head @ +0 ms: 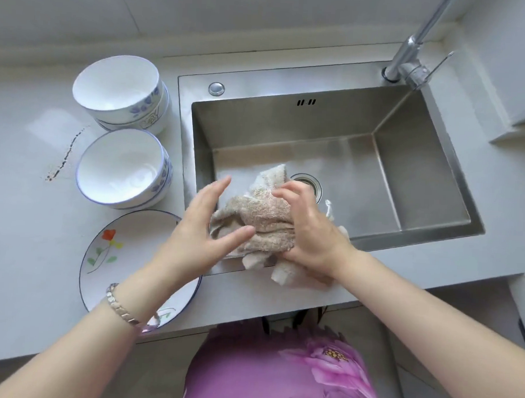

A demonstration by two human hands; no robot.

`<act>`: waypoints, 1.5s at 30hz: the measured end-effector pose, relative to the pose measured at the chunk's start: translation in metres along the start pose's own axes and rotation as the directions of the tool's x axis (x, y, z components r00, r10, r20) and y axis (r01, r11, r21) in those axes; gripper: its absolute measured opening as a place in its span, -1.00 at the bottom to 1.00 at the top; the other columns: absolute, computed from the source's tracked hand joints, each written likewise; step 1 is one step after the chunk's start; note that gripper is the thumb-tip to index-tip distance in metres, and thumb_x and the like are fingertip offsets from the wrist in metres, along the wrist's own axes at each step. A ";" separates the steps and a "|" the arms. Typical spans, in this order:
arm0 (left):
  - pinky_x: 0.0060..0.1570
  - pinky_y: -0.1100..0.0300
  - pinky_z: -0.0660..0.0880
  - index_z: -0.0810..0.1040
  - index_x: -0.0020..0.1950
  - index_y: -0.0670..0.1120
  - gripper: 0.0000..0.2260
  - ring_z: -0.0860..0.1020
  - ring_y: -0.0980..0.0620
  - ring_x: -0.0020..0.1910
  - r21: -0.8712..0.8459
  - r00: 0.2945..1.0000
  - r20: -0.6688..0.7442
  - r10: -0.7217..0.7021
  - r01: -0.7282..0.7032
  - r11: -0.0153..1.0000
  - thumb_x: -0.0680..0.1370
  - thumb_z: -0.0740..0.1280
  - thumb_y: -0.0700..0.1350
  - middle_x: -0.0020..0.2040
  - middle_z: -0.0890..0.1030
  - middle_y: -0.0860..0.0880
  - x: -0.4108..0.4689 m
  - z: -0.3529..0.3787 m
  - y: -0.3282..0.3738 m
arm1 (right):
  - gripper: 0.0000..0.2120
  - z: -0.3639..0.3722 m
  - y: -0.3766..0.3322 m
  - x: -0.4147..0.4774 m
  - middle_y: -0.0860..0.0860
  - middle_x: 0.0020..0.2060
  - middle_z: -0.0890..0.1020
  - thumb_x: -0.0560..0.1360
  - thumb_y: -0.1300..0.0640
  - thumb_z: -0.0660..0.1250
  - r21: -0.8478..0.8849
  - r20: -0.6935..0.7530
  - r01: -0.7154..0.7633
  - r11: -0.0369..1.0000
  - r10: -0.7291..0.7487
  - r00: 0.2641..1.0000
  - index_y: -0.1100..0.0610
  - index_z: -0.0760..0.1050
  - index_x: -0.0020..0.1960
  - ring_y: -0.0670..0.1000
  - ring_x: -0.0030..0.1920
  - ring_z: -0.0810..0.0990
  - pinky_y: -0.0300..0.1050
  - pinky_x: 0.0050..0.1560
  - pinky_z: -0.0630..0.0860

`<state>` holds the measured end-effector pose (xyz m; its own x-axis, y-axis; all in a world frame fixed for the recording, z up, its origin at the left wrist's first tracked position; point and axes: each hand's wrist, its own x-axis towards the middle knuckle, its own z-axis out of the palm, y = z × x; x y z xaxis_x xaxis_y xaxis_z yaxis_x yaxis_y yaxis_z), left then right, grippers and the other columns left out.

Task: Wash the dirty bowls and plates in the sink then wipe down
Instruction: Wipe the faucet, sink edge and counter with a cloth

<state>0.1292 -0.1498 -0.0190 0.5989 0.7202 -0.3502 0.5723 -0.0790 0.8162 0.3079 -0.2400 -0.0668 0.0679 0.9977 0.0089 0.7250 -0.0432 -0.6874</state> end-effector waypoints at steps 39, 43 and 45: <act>0.38 0.01 0.19 0.47 0.31 -0.14 -0.64 0.20 -0.05 0.48 0.456 0.972 -0.203 -0.119 0.202 0.867 0.51 0.30 -0.28 0.43 0.35 -0.08 -0.042 0.016 -0.060 | -0.31 0.030 0.060 -0.121 0.14 0.43 0.29 0.38 -0.51 -0.11 -0.507 0.143 -0.233 0.830 0.348 0.927 -0.23 0.18 0.41 0.25 0.43 0.14 0.17 0.34 0.06; 0.38 -0.03 0.16 0.44 0.34 -0.15 -0.62 0.15 -0.07 0.50 0.430 0.929 -0.331 -0.164 0.304 0.850 0.52 0.29 -0.27 0.48 0.28 -0.09 -0.053 -0.006 -0.082 | -0.27 0.093 0.006 -0.078 0.11 0.36 0.41 0.23 -0.43 0.25 -0.499 0.164 -0.074 0.864 0.178 0.970 -0.23 0.27 0.34 0.25 0.36 0.31 0.18 0.27 0.28; 0.40 -0.03 0.14 0.42 0.35 -0.15 -0.62 0.15 -0.08 0.49 0.407 0.902 -0.387 -0.194 0.356 0.841 0.53 0.27 -0.26 0.49 0.24 -0.08 -0.056 -0.015 -0.090 | -0.13 0.111 -0.015 -0.054 0.09 0.25 0.52 -0.03 -0.36 0.47 -0.509 0.198 -0.038 0.860 0.160 0.967 -0.22 0.38 0.26 0.24 0.26 0.47 0.17 0.20 0.40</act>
<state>0.0360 -0.1730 -0.0656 0.2121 0.9311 -0.2968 0.9224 -0.0904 0.3755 0.2171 -0.2877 -0.1382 0.0460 0.9684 -0.2450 0.9698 -0.1020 -0.2213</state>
